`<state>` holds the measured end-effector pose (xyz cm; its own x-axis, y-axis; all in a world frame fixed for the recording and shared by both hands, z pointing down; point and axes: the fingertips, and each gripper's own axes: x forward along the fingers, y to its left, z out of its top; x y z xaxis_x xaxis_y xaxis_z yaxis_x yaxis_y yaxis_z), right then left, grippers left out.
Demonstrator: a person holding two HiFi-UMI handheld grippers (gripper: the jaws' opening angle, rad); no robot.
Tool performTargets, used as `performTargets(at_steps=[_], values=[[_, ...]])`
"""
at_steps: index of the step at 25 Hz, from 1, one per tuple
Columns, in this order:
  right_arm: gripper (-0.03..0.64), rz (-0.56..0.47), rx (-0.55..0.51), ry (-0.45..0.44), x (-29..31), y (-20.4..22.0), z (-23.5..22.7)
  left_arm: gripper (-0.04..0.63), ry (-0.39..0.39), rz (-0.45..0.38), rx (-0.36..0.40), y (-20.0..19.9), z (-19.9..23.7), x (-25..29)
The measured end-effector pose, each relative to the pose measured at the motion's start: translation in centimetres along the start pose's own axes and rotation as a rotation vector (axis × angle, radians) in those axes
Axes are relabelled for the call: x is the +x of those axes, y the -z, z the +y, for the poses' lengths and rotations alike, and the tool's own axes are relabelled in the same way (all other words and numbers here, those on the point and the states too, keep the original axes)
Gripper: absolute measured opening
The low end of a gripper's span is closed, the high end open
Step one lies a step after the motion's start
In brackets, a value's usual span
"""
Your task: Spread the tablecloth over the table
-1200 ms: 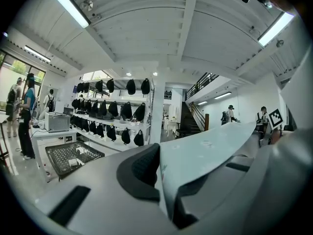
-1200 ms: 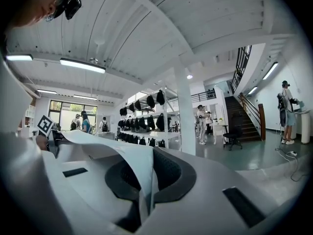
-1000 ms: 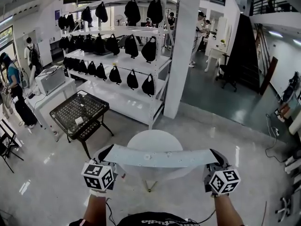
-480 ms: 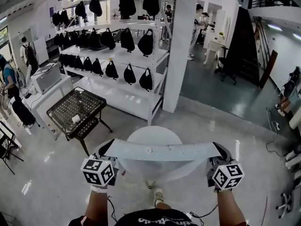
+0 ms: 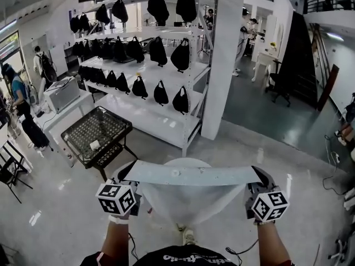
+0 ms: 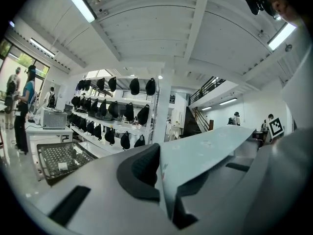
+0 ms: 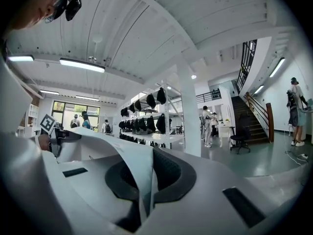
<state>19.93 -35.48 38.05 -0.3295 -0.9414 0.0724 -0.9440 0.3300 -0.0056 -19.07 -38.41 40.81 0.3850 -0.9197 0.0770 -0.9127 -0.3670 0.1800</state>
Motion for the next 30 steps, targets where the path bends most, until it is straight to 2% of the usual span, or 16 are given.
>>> performTargets(at_steps=[8,14,24,30], values=[[0.028,-0.02,-0.003,-0.018,6.3,-1.4,-3.2,0.023,-0.028,-0.005,0.046,-1.9,1.3,6.0],[0.028,-0.018,0.003,-0.027,10.3,-2.1,-5.6,0.023,-0.031,-0.021,0.033,-3.3,2.0,10.6],[0.028,-0.018,-0.003,-0.05,16.3,-3.3,-8.8,0.023,-0.062,-0.038,0.067,-5.4,3.1,16.8],[0.028,-0.05,-0.001,-0.056,19.7,-5.3,-10.7,0.023,-0.074,-0.075,0.091,-8.0,3.6,20.4]])
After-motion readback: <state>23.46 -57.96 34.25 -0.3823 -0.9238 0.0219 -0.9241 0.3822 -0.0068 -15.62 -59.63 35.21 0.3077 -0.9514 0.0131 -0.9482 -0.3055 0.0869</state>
